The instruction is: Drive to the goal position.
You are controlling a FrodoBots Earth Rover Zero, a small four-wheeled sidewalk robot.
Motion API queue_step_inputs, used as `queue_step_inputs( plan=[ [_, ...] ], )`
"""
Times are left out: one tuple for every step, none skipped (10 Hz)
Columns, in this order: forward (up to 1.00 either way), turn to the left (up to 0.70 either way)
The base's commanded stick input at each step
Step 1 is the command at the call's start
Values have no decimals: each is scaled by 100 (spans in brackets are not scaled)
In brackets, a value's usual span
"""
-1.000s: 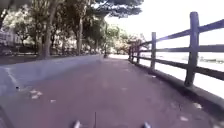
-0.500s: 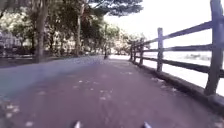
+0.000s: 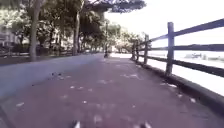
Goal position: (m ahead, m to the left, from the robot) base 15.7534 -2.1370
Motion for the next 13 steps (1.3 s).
queue_step_inputs(
  plan=[
    [100,0],
    [100,0],
    [100,0],
    [100,0],
    [100,-12],
    [100,-39],
    [100,-28],
    [100,-5],
    [100,0],
    [100,0],
    [100,0],
    [100,0],
    [100,0]
  ],
)
